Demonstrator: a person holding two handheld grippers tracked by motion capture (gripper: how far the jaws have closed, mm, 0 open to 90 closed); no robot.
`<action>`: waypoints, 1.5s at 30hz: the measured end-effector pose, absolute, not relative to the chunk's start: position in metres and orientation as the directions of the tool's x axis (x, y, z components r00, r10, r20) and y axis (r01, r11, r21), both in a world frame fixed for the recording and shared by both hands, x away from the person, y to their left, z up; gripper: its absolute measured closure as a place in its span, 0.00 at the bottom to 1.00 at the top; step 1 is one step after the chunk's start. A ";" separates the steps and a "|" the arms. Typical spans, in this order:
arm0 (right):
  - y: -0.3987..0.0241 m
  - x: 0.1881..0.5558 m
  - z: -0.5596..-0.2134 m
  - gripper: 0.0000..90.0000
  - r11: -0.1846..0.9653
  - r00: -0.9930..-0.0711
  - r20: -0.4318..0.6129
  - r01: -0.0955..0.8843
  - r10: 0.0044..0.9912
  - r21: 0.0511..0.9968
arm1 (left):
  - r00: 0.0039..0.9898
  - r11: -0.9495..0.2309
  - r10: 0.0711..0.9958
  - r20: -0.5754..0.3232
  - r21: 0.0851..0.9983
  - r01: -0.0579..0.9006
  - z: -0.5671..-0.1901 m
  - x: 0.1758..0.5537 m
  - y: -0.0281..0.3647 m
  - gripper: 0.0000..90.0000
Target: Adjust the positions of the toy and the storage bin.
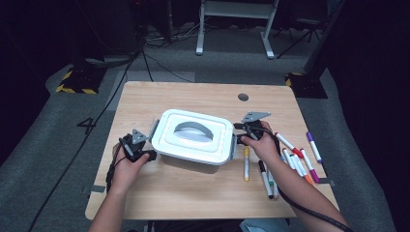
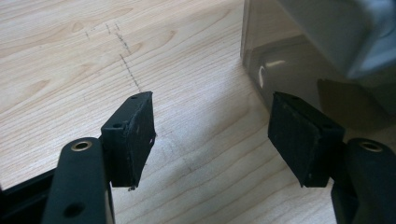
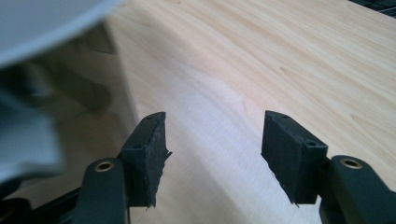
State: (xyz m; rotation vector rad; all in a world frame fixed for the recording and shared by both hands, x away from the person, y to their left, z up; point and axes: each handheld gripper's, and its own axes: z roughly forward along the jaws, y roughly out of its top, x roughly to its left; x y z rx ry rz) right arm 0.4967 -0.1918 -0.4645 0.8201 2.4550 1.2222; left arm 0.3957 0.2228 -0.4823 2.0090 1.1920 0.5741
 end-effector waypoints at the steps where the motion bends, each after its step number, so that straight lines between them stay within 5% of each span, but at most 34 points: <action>1: -0.191 0.501 -0.468 0.45 0.469 -0.802 0.020 0.369 0.598 0.802 | 0.479 -0.314 0.878 0.013 0.770 0.555 -0.483 0.396 0.222 0.36; 7: -0.184 0.513 -0.480 0.46 0.430 -0.817 0.069 0.371 0.573 0.823 | 0.488 -0.327 0.873 0.031 0.778 0.536 -0.486 0.399 0.215 0.43; 11: -0.181 0.505 -0.481 0.55 0.443 -0.840 0.083 0.364 0.536 0.819 | 0.512 -0.377 0.856 0.076 0.770 0.515 -0.483 0.395 0.208 0.59; 27: -0.255 0.400 -0.474 0.50 0.492 -0.829 0.062 0.388 0.556 0.779 | 0.695 -0.490 0.718 0.048 0.744 0.455 -0.481 0.356 0.147 0.49; 35: -0.281 0.384 -0.469 0.46 0.471 -0.796 0.055 0.411 0.602 0.781 | 0.735 -0.509 0.677 0.026 0.739 0.442 -0.483 0.350 0.124 0.41; 45: -0.306 0.387 -0.434 0.43 0.427 -0.746 0.069 0.451 0.662 0.783 | 0.684 -0.451 0.729 -0.028 0.731 0.511 -0.477 0.351 0.153 0.31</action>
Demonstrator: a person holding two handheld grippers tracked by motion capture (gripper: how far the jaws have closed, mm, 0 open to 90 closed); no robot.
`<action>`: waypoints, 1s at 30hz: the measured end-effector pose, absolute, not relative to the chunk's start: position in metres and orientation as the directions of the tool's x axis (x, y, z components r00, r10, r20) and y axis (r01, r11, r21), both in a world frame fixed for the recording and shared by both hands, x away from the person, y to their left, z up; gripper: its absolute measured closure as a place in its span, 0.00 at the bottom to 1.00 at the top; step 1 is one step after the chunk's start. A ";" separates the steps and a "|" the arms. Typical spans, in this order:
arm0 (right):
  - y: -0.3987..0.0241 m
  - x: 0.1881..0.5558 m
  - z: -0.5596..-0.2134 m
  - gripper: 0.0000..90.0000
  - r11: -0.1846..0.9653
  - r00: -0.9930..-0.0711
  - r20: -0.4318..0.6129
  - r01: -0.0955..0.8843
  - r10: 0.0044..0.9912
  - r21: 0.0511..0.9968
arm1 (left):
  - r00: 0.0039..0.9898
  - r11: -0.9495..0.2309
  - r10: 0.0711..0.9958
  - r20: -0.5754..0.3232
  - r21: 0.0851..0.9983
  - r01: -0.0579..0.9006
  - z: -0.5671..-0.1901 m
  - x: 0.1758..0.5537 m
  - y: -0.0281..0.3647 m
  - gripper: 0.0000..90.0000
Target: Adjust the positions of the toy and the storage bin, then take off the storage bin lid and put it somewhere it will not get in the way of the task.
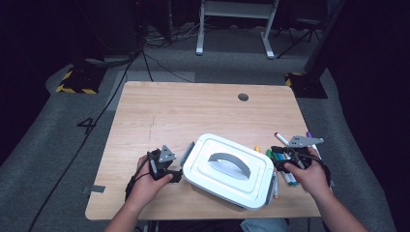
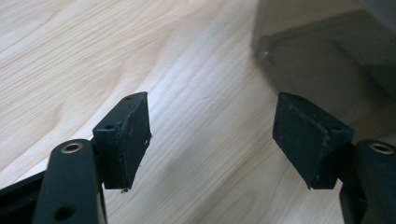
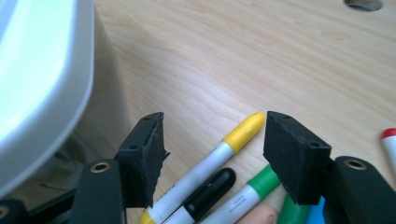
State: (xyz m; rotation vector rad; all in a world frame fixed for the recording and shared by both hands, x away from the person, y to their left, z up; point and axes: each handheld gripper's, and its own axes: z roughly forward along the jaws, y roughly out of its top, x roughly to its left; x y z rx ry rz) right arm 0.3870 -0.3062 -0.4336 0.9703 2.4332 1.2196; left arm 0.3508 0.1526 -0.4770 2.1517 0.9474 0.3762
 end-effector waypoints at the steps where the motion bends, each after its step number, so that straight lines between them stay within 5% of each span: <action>1: -0.307 0.388 -0.429 0.42 0.425 -0.744 0.070 0.454 0.665 0.783 | 0.673 -0.444 0.739 -0.029 0.731 0.519 -0.476 0.350 0.157 0.31; 14: -0.289 0.384 -0.362 0.28 0.416 -0.788 0.082 0.407 0.610 0.813 | 0.587 -0.429 0.810 -0.009 0.674 0.602 -0.491 0.327 0.204 0.29; 18: -0.266 0.372 -0.353 0.31 0.442 -0.823 0.068 0.370 0.564 0.817 | 0.556 -0.410 0.831 -0.011 0.663 0.627 -0.498 0.330 0.208 0.27; 24: -0.227 0.352 -0.344 0.55 0.529 -0.895 0.049 0.305 0.444 0.792 | 0.543 -0.381 0.839 -0.020 0.690 0.615 -0.503 0.330 0.211 0.23; 30: -0.199 0.342 -0.346 0.60 0.547 -0.919 0.062 0.285 0.390 0.787 | 0.541 -0.377 0.841 -0.019 0.696 0.611 -0.504 0.329 0.211 0.22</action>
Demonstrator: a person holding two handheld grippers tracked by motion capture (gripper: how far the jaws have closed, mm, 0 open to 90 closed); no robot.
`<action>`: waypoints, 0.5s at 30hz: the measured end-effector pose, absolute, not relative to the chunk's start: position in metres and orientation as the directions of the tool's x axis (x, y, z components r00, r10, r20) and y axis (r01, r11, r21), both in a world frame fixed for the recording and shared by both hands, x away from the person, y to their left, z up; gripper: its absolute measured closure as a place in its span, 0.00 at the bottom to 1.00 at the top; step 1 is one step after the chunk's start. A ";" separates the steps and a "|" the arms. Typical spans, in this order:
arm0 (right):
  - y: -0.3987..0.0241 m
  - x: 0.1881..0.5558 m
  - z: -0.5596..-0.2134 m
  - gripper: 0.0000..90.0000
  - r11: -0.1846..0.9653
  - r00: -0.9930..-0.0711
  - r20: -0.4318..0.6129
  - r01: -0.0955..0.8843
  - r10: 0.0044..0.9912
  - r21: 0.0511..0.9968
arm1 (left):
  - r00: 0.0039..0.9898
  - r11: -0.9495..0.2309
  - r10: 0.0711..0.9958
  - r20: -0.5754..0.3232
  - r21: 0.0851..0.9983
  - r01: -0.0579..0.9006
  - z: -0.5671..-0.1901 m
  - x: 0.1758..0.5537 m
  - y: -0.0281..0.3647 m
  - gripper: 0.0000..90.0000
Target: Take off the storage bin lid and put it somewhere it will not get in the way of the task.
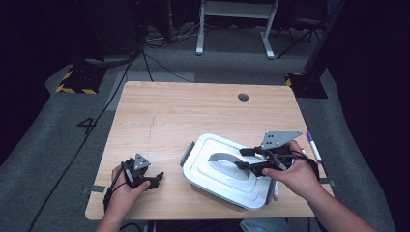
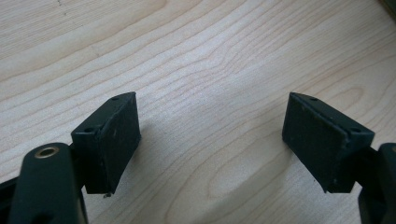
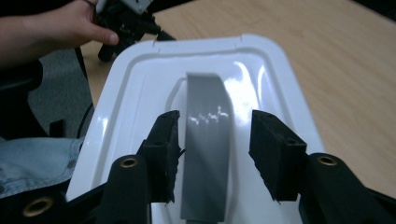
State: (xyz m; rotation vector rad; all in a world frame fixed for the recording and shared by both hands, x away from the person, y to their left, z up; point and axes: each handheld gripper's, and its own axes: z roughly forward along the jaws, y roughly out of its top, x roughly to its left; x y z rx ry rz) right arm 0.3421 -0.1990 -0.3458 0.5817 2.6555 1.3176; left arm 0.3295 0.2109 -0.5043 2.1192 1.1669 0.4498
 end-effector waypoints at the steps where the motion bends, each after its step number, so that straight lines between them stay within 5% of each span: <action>1: -0.195 0.342 -0.347 0.61 0.567 -0.919 0.064 0.293 0.388 0.770 | 0.541 -0.378 0.841 -0.018 0.696 0.610 -0.504 0.330 0.211 0.22; 8: -0.180 0.339 -0.351 0.73 0.643 -0.918 -0.002 0.276 0.396 0.715 | 0.547 -0.385 0.837 -0.015 0.694 0.608 -0.504 0.331 0.211 0.21; 15: -0.177 0.339 -0.340 0.75 0.645 -0.919 0.006 0.282 0.395 0.710 | 0.551 -0.387 0.834 -0.019 0.692 0.610 -0.504 0.332 0.211 0.20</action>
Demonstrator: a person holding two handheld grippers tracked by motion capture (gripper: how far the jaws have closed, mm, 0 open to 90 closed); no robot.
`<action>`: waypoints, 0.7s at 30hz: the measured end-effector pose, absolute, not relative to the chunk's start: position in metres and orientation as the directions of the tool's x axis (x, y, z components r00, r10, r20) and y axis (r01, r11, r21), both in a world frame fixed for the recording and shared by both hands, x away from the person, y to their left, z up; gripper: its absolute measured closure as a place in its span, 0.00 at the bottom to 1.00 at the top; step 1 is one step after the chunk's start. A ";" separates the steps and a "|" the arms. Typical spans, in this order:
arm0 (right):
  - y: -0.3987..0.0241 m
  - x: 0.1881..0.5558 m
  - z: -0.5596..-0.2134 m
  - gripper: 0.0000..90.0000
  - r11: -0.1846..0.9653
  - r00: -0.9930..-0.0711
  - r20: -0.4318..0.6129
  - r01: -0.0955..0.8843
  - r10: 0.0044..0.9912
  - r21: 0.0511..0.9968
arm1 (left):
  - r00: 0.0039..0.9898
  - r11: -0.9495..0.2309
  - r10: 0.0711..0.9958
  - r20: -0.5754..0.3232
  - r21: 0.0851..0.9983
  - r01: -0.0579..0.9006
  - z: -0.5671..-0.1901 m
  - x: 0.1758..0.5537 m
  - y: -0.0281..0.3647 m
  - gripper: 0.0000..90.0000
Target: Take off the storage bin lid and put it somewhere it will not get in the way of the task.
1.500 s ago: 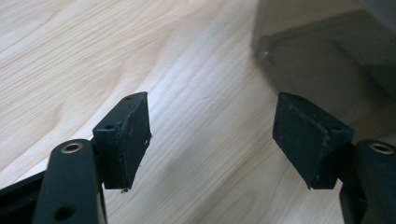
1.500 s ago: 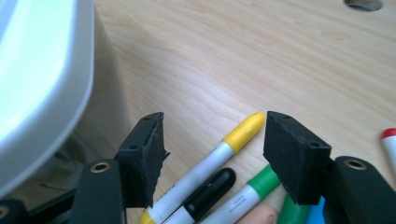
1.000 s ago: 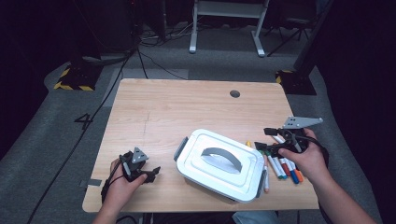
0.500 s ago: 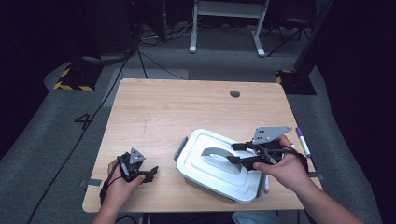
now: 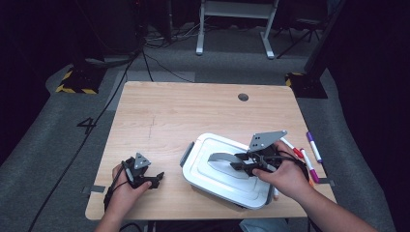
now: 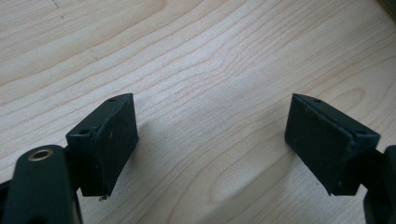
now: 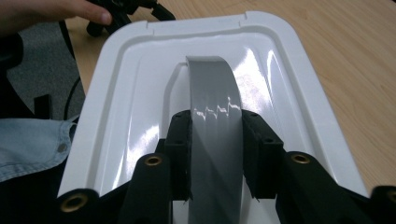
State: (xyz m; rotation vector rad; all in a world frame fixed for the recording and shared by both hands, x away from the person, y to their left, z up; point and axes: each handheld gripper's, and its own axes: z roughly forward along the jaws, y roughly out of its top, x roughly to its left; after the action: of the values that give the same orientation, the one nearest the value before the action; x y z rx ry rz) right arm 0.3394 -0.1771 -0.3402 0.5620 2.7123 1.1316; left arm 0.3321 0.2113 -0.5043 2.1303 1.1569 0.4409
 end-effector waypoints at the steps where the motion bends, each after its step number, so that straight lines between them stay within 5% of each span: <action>1: -0.177 0.339 -0.340 0.75 0.645 -0.919 0.006 0.282 0.395 0.710 | 0.551 -0.387 0.834 -0.019 0.692 0.610 -0.504 0.332 0.211 0.19; 11: -0.175 0.366 -0.300 0.75 0.614 -0.928 -0.007 0.241 0.373 0.752 | 0.551 -0.386 0.834 -0.020 0.691 0.611 -0.504 0.332 0.211 0.19; 21: -0.173 0.433 -0.289 0.75 0.559 -0.893 -0.042 0.243 0.449 0.793 | 0.549 -0.384 0.836 -0.020 0.693 0.610 -0.505 0.332 0.211 0.19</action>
State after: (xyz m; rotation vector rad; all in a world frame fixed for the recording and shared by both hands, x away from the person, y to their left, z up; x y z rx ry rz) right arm 0.4334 -0.1732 -0.2895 0.5778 2.5550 1.2446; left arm 0.3319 0.2111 -0.5046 2.1269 1.1587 0.4423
